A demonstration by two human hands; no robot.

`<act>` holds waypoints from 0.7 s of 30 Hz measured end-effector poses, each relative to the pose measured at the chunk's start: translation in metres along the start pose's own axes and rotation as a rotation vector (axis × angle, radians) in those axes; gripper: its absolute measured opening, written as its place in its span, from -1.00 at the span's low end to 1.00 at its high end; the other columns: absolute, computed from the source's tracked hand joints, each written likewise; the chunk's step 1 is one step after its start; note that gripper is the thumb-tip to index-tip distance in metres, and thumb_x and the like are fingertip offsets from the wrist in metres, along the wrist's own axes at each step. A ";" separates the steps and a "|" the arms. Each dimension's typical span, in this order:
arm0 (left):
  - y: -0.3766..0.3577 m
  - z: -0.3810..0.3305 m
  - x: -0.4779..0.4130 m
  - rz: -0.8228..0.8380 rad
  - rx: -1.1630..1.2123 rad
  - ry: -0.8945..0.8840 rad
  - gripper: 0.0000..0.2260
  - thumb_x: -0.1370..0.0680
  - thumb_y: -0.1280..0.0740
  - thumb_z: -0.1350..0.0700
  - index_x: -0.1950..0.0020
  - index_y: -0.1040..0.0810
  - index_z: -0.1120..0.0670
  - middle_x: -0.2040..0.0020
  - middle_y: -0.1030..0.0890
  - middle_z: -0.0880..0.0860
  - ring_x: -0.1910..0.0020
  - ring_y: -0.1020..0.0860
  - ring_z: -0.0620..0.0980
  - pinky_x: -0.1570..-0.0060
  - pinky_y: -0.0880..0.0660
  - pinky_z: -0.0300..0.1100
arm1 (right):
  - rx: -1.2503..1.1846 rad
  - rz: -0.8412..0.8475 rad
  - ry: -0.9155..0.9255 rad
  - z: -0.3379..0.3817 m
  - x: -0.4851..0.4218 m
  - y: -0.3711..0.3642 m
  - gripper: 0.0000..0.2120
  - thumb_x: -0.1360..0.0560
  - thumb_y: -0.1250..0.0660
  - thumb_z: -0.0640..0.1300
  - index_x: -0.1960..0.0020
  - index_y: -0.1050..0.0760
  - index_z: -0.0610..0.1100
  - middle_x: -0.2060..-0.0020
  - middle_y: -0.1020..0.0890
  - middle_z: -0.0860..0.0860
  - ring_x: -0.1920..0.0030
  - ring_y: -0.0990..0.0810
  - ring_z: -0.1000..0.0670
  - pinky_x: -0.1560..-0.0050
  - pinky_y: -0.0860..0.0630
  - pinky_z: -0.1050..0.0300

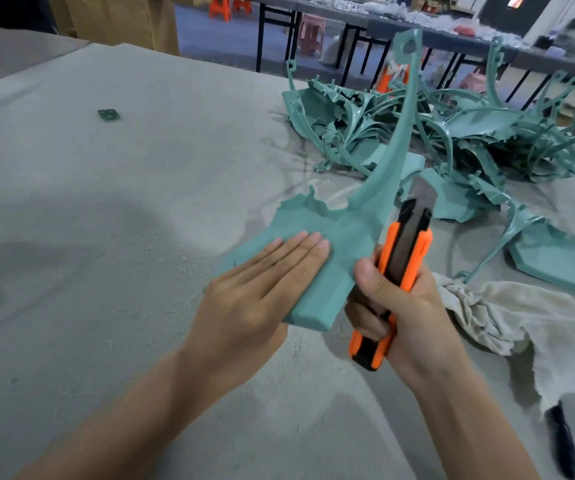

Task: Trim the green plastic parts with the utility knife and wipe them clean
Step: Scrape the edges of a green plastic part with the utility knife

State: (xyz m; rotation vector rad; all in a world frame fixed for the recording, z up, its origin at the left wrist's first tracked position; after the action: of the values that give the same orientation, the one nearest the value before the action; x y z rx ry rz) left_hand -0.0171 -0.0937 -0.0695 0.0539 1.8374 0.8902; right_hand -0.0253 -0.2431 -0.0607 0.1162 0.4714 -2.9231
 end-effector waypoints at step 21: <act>0.021 0.010 -0.003 -0.313 -0.007 0.244 -0.56 -0.28 -0.38 0.53 -0.12 -0.61 0.26 -0.07 -0.59 0.00 0.06 -0.57 -0.07 -0.09 -0.37 -0.56 | 0.561 -0.416 0.213 0.008 0.001 0.018 -0.50 -0.38 -0.35 0.34 0.39 -0.38 -0.08 0.53 -0.32 0.10 0.51 -0.26 0.11 0.50 -0.22 0.23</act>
State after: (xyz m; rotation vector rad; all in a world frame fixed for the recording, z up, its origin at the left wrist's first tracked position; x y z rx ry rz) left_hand -0.0150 -0.0747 -0.0562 -0.3512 1.9978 0.7049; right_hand -0.0233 -0.2622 -0.0589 0.4543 -0.3623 -3.3811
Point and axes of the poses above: each hand's wrist, its own x-axis away from the middle knuckle, its own y-axis out of the back of the hand, z = x × y, the point moved 4 cm from there along -x, towards the middle knuckle
